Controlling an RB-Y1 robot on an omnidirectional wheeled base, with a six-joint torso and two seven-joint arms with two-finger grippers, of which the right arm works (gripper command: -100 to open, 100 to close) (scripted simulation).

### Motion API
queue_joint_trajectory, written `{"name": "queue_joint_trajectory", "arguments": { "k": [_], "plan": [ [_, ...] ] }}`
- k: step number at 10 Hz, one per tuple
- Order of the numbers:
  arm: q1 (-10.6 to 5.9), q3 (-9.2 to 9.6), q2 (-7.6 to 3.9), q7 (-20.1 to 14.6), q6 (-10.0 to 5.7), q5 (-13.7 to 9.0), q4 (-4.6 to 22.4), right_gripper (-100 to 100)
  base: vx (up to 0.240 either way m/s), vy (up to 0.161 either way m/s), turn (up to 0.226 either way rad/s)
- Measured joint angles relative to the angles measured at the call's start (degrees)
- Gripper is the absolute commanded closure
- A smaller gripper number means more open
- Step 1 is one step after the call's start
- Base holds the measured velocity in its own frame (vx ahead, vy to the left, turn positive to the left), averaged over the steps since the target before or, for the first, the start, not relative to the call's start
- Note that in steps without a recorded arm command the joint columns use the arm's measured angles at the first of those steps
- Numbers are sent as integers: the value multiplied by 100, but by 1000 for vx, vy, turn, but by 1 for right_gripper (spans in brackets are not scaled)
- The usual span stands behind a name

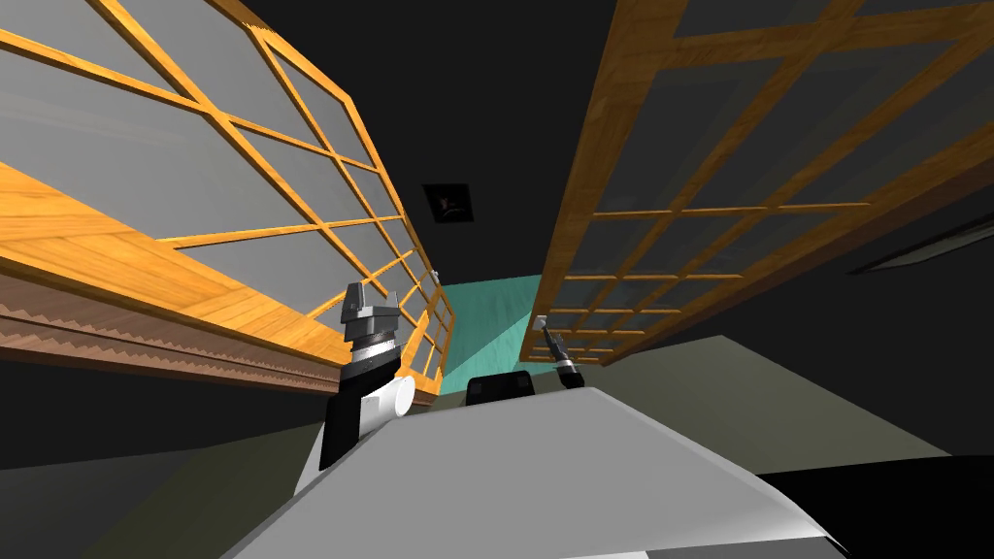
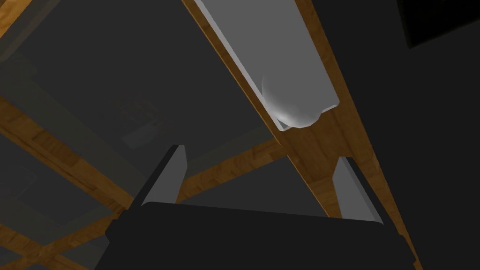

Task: Push the door open

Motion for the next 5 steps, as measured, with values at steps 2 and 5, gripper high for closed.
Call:
{"name": "queue_joint_trajectory", "arguments": {
  "k": [2, 5],
  "plan": [
    [15, -49, -40, 241, -15, 90, 3, -100, -26, 63, -62],
    [31, -143, -122, 639, -84, 253, 71, -100, -36, 52, -52]
  ]
}}
